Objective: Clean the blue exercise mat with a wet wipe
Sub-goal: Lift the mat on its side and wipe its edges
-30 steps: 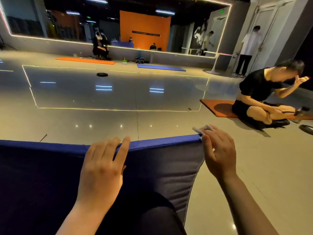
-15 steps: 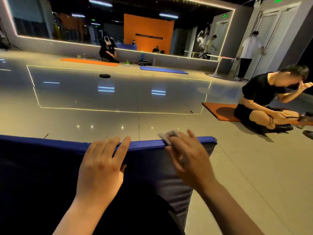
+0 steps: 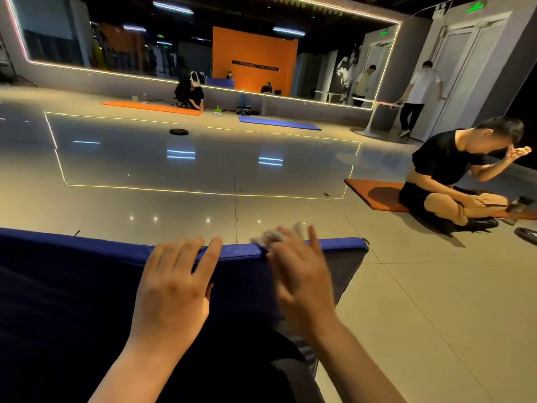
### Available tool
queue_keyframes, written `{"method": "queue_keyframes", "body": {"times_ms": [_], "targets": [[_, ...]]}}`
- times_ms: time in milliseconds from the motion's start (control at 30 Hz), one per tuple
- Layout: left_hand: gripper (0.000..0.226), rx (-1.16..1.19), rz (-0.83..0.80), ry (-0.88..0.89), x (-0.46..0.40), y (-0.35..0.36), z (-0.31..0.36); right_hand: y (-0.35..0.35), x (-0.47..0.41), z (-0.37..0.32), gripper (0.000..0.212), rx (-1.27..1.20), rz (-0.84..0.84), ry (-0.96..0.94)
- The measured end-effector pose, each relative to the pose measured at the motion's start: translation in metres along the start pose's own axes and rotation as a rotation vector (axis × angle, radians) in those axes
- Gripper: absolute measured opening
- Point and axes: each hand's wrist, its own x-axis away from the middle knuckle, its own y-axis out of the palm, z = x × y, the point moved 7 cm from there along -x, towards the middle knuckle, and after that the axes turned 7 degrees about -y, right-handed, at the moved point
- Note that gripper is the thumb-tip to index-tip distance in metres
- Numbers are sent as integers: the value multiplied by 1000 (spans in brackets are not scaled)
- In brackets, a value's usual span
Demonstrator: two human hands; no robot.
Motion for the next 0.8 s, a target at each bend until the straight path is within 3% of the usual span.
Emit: {"method": "queue_keyframes", "body": {"times_ms": [100, 333, 467, 567, 667, 733, 800], "targets": [[92, -60, -4, 45, 1, -5, -2, 3, -3, -15, 26, 53, -46, -140], [91, -100, -99, 1, 4, -3, -11, -15, 1, 8, 31, 189, -139, -276], [93, -100, -84, 10, 4, -4, -16, -48, 13, 68, 34, 301, -123, -77], [88, -85, -75, -5, 1, -1, -15, -66, 25, 94, 50, 268, -71, 109], [71, -61, -51, -17, 2, 0, -13, -68, 28, 95, 29, 43, 164, 380], [69, -50, -55, -25, 3, 0, -13, -63, 25, 75, 27, 18, 309, 423], [68, -48, -59, -23, 4, -1, -12, -44, 18, 43, 32, 34, 304, 330]]}}
